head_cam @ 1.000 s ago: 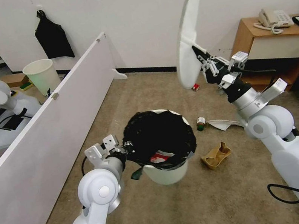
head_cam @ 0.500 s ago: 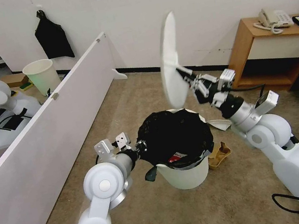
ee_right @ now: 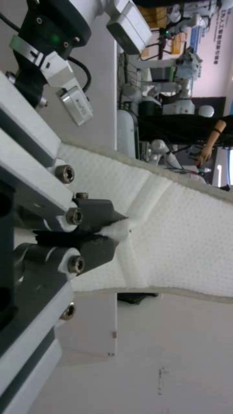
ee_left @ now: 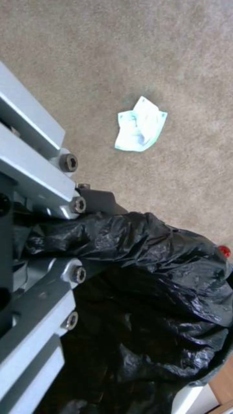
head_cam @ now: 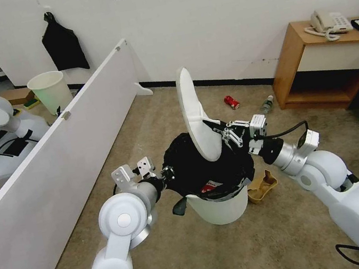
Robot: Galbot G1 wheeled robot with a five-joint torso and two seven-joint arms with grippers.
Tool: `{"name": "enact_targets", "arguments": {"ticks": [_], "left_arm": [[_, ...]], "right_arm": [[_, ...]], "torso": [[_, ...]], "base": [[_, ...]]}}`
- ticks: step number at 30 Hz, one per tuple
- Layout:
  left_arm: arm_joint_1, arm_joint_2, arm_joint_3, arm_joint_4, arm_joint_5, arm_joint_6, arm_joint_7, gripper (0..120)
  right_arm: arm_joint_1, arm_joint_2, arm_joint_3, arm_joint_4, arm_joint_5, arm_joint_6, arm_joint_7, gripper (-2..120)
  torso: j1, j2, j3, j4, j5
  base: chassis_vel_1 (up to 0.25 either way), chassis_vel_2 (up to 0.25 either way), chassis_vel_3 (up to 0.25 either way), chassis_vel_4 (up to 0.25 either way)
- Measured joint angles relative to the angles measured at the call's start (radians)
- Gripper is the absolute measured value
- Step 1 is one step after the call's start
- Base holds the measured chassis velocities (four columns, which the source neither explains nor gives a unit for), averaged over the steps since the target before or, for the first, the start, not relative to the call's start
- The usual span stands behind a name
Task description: Pick up the trash bin, then pick up the garbage from the floor and place it into the trash bin.
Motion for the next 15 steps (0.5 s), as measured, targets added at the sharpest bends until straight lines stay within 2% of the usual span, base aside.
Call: {"name": "enact_targets", "arguments": {"ticks": [6, 7, 8, 10, 12, 14, 15], "left_arm": [[-0.001, 0.0, 0.0, 0.001, 0.011, -0.002, 0.006, 4], [-0.001, 0.001, -0.001, 0.001, 0.015, -0.003, 0.01, 4], [-0.001, 0.001, -0.001, 0.001, 0.015, -0.003, 0.01, 4], [0.0, 0.001, -0.001, 0.001, 0.018, -0.005, 0.012, 4], [0.001, 0.001, -0.001, 0.001, 0.019, -0.006, 0.012, 4], [0.003, 0.0, -0.001, 0.0, 0.021, -0.007, 0.013, 4], [0.003, 0.0, -0.001, 0.0, 0.021, -0.007, 0.013, 4]], "right_arm": [[-0.003, 0.005, -0.001, 0.0, -0.005, 0.0, 0.031, 1], [-0.002, 0.01, -0.001, -0.001, -0.009, -0.001, 0.045, 8], [-0.002, 0.01, -0.001, -0.001, -0.009, -0.001, 0.045, 8], [0.002, 0.013, -0.001, -0.003, -0.012, -0.003, 0.059, 19], [0.003, 0.013, -0.001, -0.003, -0.014, -0.003, 0.062, 23], [0.003, 0.013, -0.001, -0.003, -0.016, -0.005, 0.066, 33], [0.003, 0.013, -0.001, -0.003, -0.016, -0.005, 0.066, 33]], "torso": [[0.0, 0.0, 0.0, 0.0, 0.0], [0.0, 0.0, 0.0, 0.0, -0.0001], [0.0, 0.0, 0.0, 0.0, -0.0001], [0.0, 0.0, 0.0, 0.0001, 0.0], [0.0, 0.0, 0.0, 0.0001, -0.0001], [0.0, 0.0, 0.0, 0.0, -0.0001], [0.0, 0.0, 0.0, 0.0, -0.0001]], "base": [[0.0, 0.0, 0.0, 0.0], [0.0, 0.0, 0.0, 0.0], [0.0, 0.0, 0.0, 0.0], [0.0, 0.0, 0.0, 0.0], [0.0, 0.0, 0.0, 0.0], [0.0, 0.0, 0.0, 0.0], [0.0, 0.0, 0.0, 0.0]]}}
